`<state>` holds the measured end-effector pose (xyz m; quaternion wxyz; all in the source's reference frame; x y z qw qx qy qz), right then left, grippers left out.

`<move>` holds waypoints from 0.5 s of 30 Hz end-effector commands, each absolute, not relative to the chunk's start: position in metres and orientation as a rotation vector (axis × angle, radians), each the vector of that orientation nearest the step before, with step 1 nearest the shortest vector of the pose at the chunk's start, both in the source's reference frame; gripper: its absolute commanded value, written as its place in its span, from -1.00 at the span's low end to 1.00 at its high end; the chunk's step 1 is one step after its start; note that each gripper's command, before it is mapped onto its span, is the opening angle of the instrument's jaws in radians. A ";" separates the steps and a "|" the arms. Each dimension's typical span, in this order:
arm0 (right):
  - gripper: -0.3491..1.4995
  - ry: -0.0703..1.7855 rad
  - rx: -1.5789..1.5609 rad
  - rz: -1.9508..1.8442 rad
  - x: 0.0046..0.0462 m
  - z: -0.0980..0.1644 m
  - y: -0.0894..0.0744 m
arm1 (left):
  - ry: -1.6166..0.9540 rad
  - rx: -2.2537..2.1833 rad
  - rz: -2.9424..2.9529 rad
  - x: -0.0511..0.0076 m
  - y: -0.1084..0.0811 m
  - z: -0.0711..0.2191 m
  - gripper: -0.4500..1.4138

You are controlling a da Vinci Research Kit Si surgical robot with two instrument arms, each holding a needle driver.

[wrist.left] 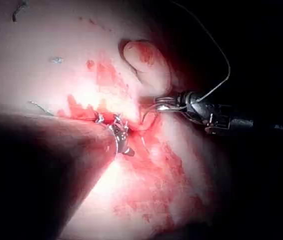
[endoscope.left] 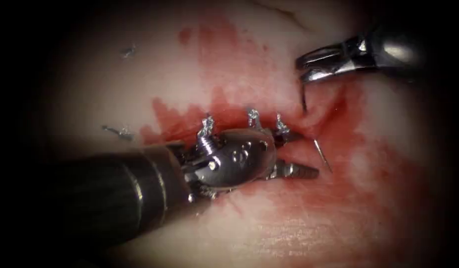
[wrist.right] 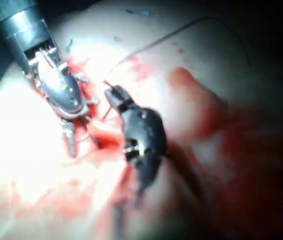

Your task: Wound Closure

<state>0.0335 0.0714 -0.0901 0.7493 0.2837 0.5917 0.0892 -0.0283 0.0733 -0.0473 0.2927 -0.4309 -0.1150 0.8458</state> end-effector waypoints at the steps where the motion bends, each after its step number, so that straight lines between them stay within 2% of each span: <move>1: -1.00 1.247 0.664 0.196 0.0348 -0.089 0.071 | -0.306 -1.151 2.254 -0.0288 0.074 -0.047 0.24; 9: -1.00 1.122 0.848 0.438 0.0343 -0.088 0.070 | -0.307 -1.150 2.252 -0.0286 0.074 -0.047 0.24; 15: -1.00 1.036 0.913 0.465 0.0334 -0.088 0.069 | -0.316 -1.149 2.245 -0.0287 0.074 -0.048 0.24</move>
